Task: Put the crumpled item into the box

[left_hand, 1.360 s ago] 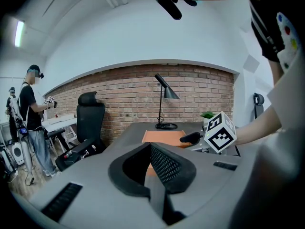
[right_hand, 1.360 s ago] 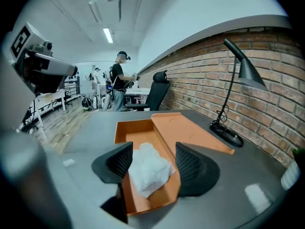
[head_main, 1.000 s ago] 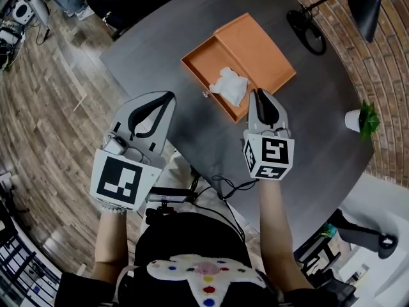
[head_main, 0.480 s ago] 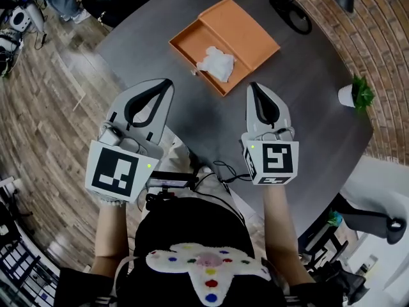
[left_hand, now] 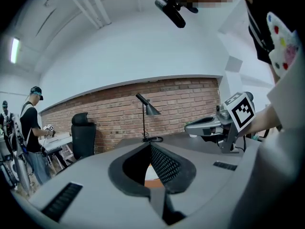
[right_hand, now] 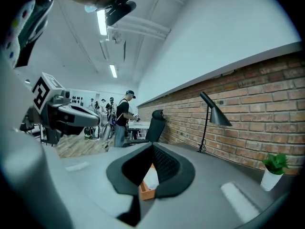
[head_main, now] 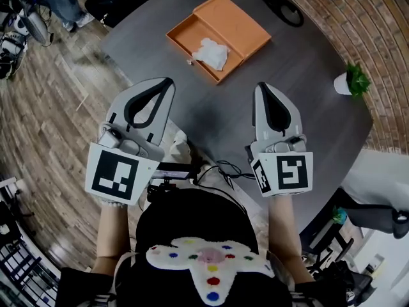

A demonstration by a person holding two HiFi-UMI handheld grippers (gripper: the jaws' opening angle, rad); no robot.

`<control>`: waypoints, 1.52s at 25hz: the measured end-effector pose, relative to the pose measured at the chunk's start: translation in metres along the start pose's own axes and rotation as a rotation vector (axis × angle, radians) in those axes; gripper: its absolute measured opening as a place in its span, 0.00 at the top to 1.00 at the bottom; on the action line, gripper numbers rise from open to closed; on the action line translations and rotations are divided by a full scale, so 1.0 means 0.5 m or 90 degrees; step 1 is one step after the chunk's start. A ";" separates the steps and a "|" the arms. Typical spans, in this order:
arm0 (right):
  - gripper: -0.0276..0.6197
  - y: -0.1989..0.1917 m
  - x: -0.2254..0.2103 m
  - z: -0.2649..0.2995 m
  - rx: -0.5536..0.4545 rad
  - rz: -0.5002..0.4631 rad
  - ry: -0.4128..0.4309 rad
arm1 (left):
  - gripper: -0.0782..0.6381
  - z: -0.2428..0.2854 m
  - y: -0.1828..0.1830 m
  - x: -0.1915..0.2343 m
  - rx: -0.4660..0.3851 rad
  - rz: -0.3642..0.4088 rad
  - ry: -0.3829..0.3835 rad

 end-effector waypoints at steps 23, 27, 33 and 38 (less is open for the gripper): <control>0.94 0.036 0.063 -0.119 -0.063 0.023 0.053 | 0.88 -0.123 0.007 -0.070 -0.018 0.005 0.039; 0.94 0.036 0.065 -0.117 -0.060 0.019 0.058 | 0.88 -0.124 0.005 -0.070 -0.017 0.005 0.041; 0.95 0.034 0.069 -0.117 -0.057 0.014 0.060 | 0.88 -0.126 0.001 -0.071 -0.016 0.003 0.040; 0.94 0.034 0.070 -0.115 -0.054 0.011 0.060 | 0.88 -0.124 0.001 -0.071 -0.016 0.003 0.038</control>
Point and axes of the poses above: the fingertips, and each gripper's own axes: z forward along the fingers, x to its left, y out of its top, the point moved 8 cm from there along -z, backward along the fingers, and after that the axes turned 9 degrees about y, right-handed, at the moved point
